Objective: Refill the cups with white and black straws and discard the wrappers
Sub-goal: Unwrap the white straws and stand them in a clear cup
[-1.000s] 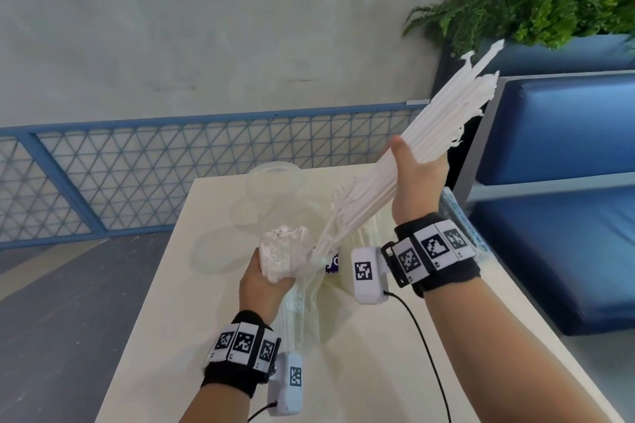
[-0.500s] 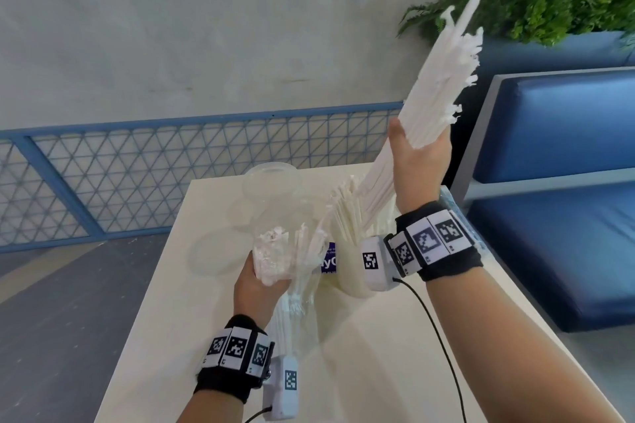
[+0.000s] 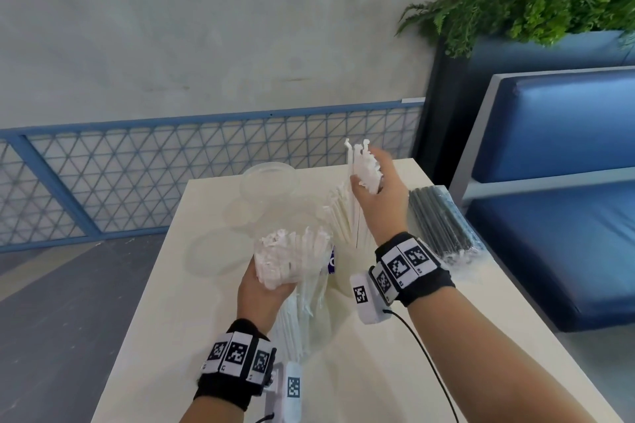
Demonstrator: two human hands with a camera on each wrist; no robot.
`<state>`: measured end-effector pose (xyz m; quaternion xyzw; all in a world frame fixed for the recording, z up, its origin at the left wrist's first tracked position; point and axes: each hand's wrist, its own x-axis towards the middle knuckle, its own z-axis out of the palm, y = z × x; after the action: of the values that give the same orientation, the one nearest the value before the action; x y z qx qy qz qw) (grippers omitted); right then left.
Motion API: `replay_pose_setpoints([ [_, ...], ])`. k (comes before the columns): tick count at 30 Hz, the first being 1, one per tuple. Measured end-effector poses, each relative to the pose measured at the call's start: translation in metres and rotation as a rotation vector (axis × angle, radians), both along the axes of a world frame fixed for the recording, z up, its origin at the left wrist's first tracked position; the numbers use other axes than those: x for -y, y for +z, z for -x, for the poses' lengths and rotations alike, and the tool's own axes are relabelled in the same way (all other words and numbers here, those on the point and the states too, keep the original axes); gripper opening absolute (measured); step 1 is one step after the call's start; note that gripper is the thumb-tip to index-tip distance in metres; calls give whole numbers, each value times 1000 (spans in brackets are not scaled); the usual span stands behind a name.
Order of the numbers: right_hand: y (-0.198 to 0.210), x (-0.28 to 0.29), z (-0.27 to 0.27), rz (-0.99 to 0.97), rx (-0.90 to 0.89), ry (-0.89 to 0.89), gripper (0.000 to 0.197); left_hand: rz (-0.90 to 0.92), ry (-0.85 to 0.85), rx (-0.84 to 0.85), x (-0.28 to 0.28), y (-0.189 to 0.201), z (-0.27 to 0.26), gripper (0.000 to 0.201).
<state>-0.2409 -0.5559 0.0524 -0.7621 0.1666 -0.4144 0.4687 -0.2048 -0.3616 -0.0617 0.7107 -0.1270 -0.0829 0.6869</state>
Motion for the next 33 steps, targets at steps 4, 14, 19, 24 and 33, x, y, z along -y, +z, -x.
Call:
replay_pose_setpoints([
  [4, -14, 4, -1, 116, -337, 22, 43, 21, -11, -8, 2, 0, -1, 80],
  [14, -24, -8, 8, 208, -119, -91, 59, 20, -7, -14, -1, -2, -2, 65],
  [19, -29, 0, 6, 254, -413, -83, 60, 27, 6, -47, 0, -2, -3, 67],
  [24, -36, -6, 6, 367, -214, -393, 73, -2, 5, -31, 0, -2, -2, 60],
  [33, -70, -13, 23, -110, -85, -195, 120, -39, 4, 3, -2, -3, -3, 69],
])
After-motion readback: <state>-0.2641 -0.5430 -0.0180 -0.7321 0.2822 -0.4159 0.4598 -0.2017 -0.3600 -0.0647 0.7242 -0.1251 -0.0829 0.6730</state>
